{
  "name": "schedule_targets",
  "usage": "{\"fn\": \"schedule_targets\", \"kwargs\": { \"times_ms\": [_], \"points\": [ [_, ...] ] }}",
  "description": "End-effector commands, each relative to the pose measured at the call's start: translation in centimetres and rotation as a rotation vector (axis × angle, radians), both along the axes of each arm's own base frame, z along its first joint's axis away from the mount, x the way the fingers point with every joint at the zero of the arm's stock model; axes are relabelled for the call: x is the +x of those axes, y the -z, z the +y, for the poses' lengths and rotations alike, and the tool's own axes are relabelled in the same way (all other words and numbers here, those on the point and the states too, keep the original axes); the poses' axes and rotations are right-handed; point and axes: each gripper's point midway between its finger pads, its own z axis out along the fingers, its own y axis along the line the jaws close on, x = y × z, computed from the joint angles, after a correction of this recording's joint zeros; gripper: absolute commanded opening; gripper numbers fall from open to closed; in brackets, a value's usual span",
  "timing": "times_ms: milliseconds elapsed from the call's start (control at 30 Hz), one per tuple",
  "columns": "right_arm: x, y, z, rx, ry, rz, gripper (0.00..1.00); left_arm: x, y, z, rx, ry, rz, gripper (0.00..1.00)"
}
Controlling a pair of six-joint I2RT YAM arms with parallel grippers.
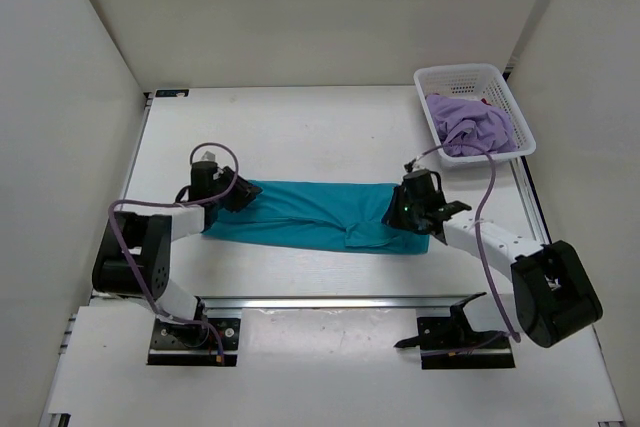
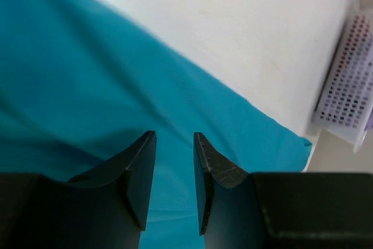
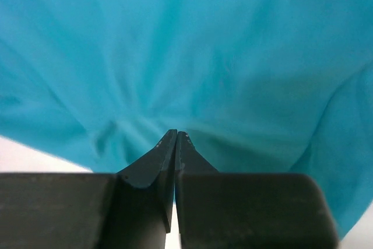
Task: Fold and stack the t-shirts
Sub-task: Rotate the tshirt 90 degrees
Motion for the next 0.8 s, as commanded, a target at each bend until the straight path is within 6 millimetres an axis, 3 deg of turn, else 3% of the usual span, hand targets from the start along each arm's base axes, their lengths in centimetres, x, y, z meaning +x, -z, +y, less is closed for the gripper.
{"fn": "schedule_targets", "kwargs": {
  "times_ms": [0, 100, 133, 200, 233, 333, 400, 433, 500, 533, 600, 633, 733, 767],
  "points": [
    [-3.8, 2.1, 0.4, 0.0, -0.017, 0.048, 0.0, -1.6, 1.8, 1.4, -0.059, -0.034, 0.052, 0.42],
    [-5.8, 3.0, 0.4, -0.005, -0.029, 0.086, 0.0, -2.5, 2.7, 3.0, -0.065, -0.103, 0.076, 0.42],
    [-6.0, 2.7, 0.6, 0.005, -0.034, 0.079, 0.0, -3.4, 3.6, 3.6, -0.08, -0.131, 0.108, 0.42],
    [-6.0, 2.4, 0.7, 0.007, -0.04, 0.078, 0.0, -3.4, 3.4, 4.7, -0.096, -0.183, 0.096, 0.42],
    [-6.3, 2.4, 0.6, 0.007, -0.035, 0.092, 0.0, -3.4, 2.9, 5.0, -0.106, -0.196, 0.08, 0.41],
    [-4.2, -0.6, 1.1, 0.012, -0.038, 0.011, 0.0, -2.6, 0.4, 5.3, -0.101, -0.217, 0.008, 0.42],
    [-2.9, -1.7, 0.9, 0.018, -0.023, -0.017, 0.0, -1.8, -2.6, 5.4, -0.067, -0.217, -0.078, 0.43],
    [-1.4, -2.6, 0.6, 0.039, -0.001, -0.053, 0.0, -1.6, -3.2, 5.0, -0.033, -0.205, -0.1, 0.43],
    [0.6, -2.4, 0.3, 0.043, 0.022, -0.06, 0.0, -1.0, -5.9, 3.8, 0.005, -0.154, -0.17, 0.44],
    [2.1, -3.1, 0.1, 0.048, 0.033, -0.082, 0.0, -0.9, -6.0, 3.7, 0.03, -0.142, -0.178, 0.45],
    [4.0, -1.4, -0.5, 0.003, 0.059, -0.046, 0.0, -0.6, -7.2, 2.1, 0.033, -0.077, -0.205, 0.43],
    [5.8, -2.2, -0.8, 0.007, 0.083, -0.075, 0.0, -0.7, -7.4, 1.0, 0.034, -0.034, -0.206, 0.43],
    [8.1, 0.9, -0.9, -0.013, 0.092, 0.008, 0.0, -1.6, -7.2, -2.1, 0.016, 0.071, -0.206, 0.43],
    [8.8, 0.8, -0.7, -0.011, 0.084, 0.015, 0.0, -2.2, -7.2, -3.3, 0.022, 0.118, -0.208, 0.43]
  ]
}}
